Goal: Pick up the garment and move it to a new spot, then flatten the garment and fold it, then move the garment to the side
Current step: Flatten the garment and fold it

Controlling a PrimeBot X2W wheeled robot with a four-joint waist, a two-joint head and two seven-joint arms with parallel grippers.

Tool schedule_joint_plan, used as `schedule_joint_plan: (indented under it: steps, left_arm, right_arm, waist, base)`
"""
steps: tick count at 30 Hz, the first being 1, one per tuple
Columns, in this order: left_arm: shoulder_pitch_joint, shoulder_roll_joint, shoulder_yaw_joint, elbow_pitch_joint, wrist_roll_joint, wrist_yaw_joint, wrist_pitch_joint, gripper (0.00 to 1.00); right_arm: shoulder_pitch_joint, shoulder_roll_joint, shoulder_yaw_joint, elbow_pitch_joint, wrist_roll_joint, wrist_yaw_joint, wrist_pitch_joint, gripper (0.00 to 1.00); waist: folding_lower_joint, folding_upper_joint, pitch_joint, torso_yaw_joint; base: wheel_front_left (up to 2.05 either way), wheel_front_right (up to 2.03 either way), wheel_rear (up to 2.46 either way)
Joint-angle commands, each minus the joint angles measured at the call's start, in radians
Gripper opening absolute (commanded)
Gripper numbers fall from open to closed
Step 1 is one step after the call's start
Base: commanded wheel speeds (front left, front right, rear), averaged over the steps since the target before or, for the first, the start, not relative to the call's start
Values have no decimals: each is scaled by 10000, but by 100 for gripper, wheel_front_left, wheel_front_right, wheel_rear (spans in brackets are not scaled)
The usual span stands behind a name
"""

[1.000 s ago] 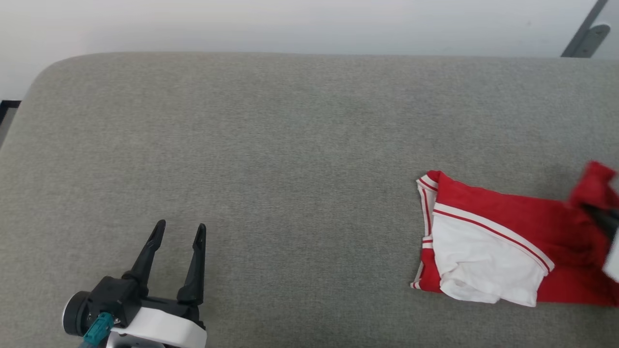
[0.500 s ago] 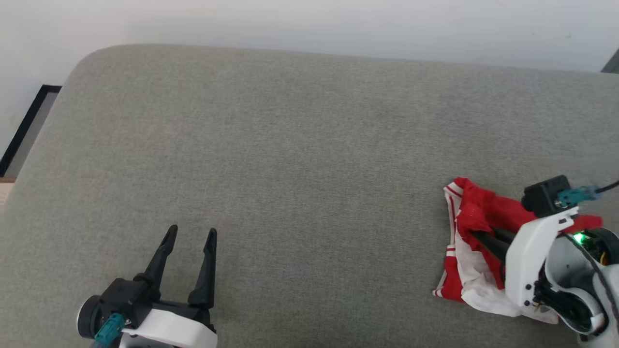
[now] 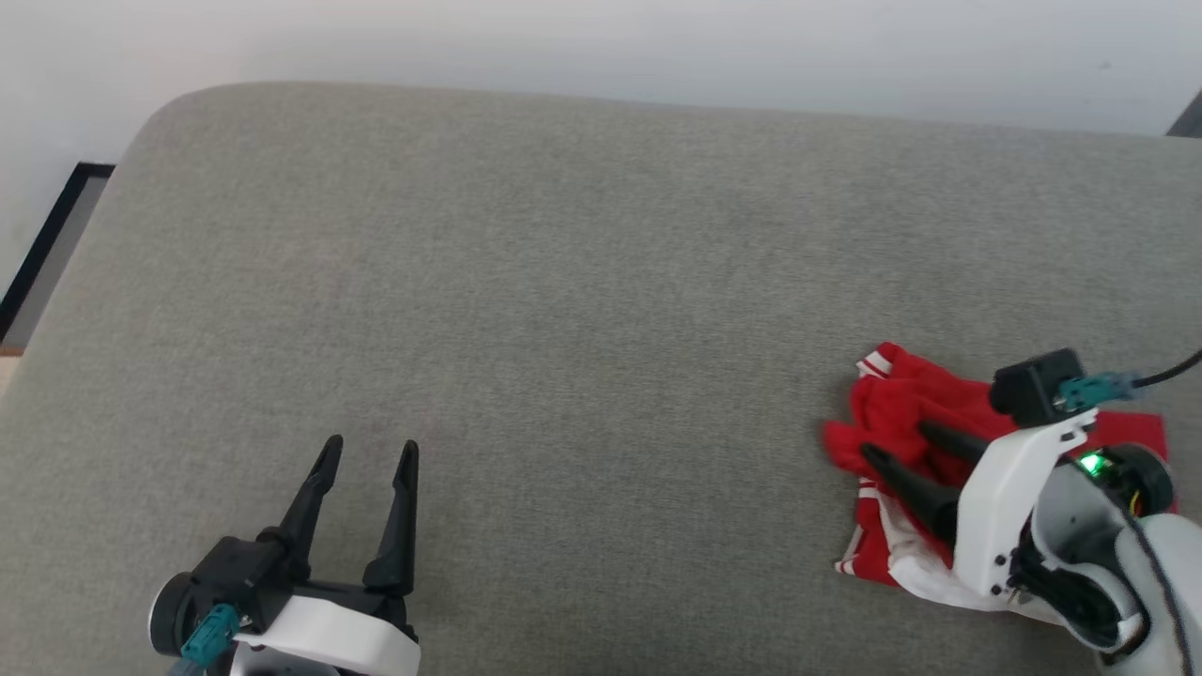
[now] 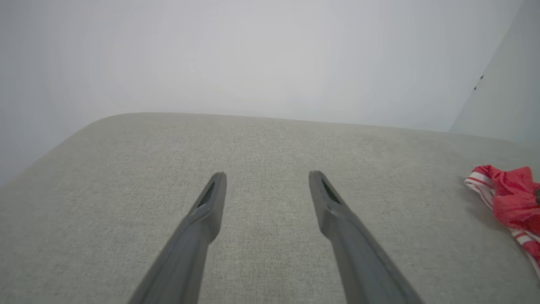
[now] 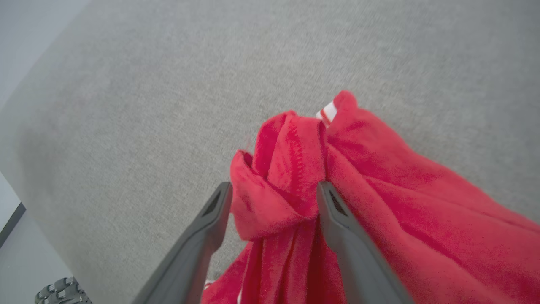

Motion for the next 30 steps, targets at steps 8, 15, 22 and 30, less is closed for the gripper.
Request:
schedule_joint_plan:
  steps: [8,15,22,30]
  left_arm:
    - [191,57,78,78,-173,11,-49,100]
    - [89,138,-233,499,-427,11,-49,100]
    - [34,85,-112,733,-635,10,-49,100]
    - [336,69,15,731,-704,11,-49,100]
  right_arm:
    - [96,-422,-475,-739,399,-2,-526,100]
    - [81,-454,-852,243,533,-2,-2954,100]
    - [-6,-523,-538,1650,-95,-2,-6077,100]
    - [554,334,-1222,2299,-1305,-2,-7382,100]
  waist:
    - [0,0,-408,-669]
    - [0,0,-684,-1159]
    - [0,0,-932,-1359]
    - [0,0,-1370,-1350]
  base:
    - [0,0,0]
    - [0,0,0]
    - [0,0,0]
    - [0,0,0]
